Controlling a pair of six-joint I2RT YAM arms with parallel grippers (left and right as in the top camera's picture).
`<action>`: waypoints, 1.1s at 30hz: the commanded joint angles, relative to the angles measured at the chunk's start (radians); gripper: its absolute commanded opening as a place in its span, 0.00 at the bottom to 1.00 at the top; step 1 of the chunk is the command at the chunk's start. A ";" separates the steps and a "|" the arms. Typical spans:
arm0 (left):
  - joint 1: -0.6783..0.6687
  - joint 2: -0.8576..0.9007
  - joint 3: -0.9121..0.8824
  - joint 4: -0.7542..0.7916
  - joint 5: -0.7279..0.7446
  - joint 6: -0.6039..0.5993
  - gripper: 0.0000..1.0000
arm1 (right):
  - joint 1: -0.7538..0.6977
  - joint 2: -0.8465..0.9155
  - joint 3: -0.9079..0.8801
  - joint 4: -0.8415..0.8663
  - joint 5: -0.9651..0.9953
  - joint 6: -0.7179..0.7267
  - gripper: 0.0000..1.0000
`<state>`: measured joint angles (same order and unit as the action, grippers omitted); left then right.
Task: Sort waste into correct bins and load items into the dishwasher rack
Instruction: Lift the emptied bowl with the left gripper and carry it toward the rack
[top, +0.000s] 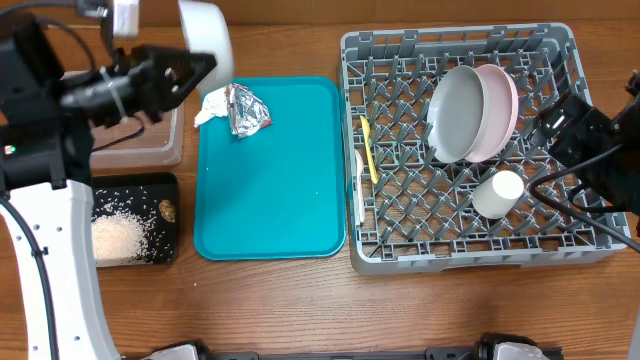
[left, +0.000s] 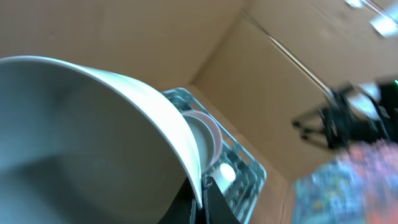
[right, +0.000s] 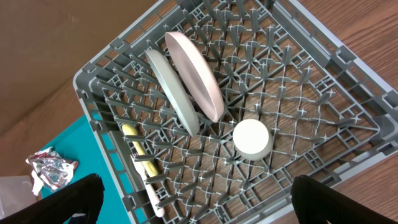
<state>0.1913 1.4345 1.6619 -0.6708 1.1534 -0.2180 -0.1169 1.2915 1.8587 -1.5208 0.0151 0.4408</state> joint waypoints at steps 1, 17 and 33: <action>-0.156 0.020 0.032 0.015 -0.416 -0.213 0.04 | -0.002 -0.005 0.006 0.000 0.010 0.001 1.00; -0.490 0.616 0.027 0.642 0.002 -0.434 0.04 | -0.002 -0.005 0.006 -0.008 0.011 0.001 1.00; -0.562 0.621 -0.240 1.289 -0.188 -1.001 0.04 | -0.002 -0.005 0.006 -0.043 0.010 0.001 1.00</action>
<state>-0.3500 2.0636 1.5188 0.4404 1.0294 -0.9558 -0.1173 1.2915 1.8587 -1.5528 0.0151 0.4404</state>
